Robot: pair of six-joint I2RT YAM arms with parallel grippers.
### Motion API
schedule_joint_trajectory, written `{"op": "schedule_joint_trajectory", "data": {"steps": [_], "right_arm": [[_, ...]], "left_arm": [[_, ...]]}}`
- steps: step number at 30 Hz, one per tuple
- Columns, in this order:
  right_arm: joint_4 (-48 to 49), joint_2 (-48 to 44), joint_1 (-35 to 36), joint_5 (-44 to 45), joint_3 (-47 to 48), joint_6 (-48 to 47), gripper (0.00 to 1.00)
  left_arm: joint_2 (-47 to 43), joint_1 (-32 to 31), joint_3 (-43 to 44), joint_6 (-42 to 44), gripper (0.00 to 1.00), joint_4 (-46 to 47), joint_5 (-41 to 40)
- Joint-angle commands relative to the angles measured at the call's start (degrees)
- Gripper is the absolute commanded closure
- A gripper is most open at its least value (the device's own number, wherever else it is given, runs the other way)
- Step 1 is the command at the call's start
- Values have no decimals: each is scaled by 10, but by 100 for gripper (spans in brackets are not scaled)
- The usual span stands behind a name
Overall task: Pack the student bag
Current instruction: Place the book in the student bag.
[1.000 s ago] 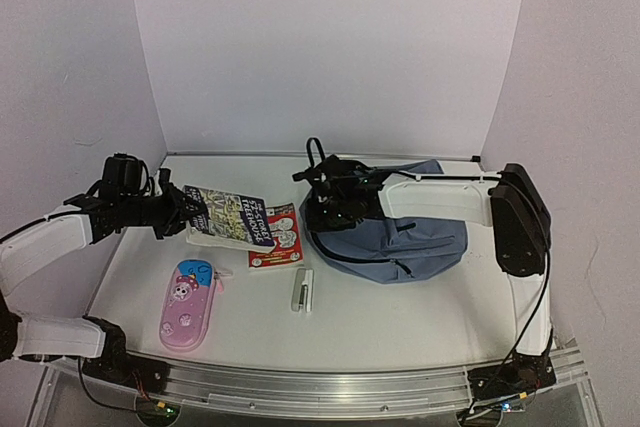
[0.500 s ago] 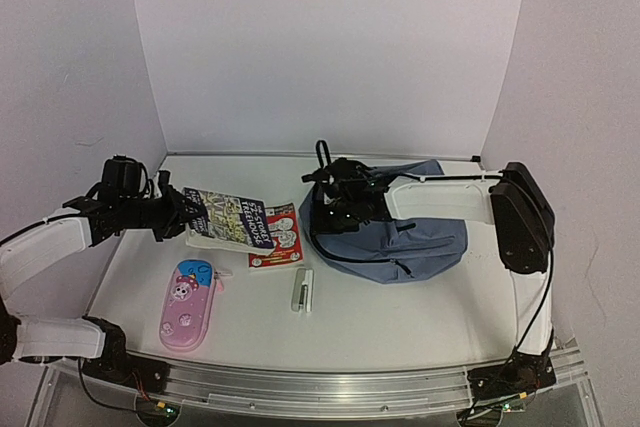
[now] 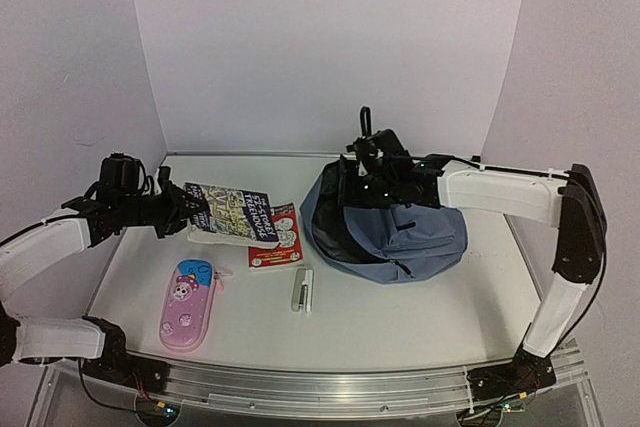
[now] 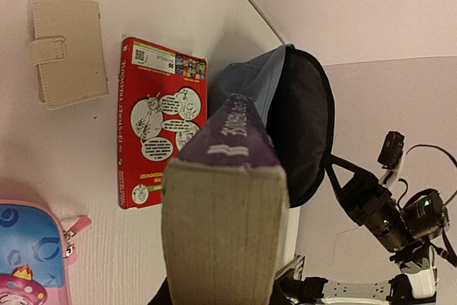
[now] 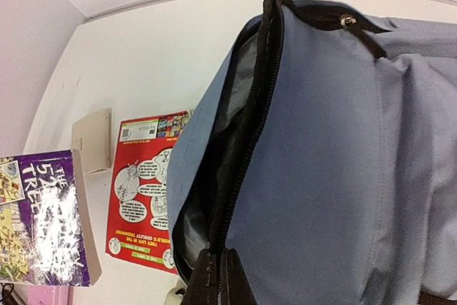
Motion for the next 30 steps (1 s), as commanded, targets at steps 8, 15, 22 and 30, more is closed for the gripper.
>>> {"op": "schedule_joint_trajectory", "data": {"steps": [8, 15, 22, 30], "right_arm": [[4, -176, -55, 8, -67, 7, 100], [1, -201, -60, -13, -62, 5, 100], [1, -217, -60, -31, -54, 0, 100], [2, -221, -60, -46, -41, -2, 100]], "left_arm": [[132, -126, 104, -66, 100, 227, -32], [239, -189, 153, -129, 100, 330, -66], [366, -225, 239, -159, 100, 370, -81], [463, -252, 331, -136, 100, 299, -137]]}}
